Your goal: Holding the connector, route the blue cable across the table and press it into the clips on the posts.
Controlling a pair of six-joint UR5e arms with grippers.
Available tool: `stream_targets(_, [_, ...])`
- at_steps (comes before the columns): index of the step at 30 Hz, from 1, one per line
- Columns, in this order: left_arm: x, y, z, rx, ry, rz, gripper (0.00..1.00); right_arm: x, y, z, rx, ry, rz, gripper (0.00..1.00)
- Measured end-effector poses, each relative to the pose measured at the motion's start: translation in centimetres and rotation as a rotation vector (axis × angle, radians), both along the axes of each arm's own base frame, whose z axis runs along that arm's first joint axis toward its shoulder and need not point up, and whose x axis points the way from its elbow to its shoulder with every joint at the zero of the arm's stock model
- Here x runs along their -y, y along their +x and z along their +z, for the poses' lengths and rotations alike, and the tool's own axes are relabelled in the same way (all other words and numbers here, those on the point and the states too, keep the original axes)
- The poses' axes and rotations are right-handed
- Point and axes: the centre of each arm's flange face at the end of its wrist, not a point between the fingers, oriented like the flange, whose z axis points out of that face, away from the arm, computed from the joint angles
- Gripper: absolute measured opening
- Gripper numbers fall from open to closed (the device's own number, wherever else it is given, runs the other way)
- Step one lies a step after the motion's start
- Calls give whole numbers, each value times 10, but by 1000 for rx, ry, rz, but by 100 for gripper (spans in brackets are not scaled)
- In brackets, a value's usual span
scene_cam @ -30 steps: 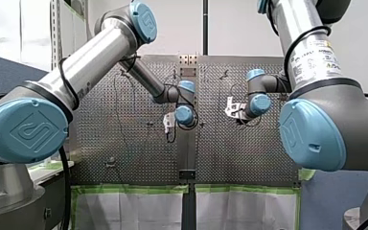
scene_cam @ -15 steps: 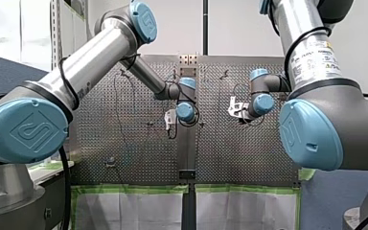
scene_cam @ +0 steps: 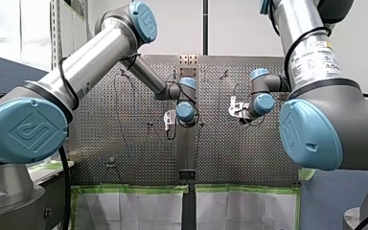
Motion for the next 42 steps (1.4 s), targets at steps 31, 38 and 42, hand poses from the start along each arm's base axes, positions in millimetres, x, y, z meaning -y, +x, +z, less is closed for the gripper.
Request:
stream_targets(31, [0,-89,38,-96,143,-73,100,-1,0,0,-3,5,0,0])
stream_targets(38, [17,-117,35,-102,185,-83,100,1,-3,0,-3,5,-4,0])
stream_targets(42, [34,-131,36,-76,166,-95,100,3,-6,0,-3,6,-9,0])
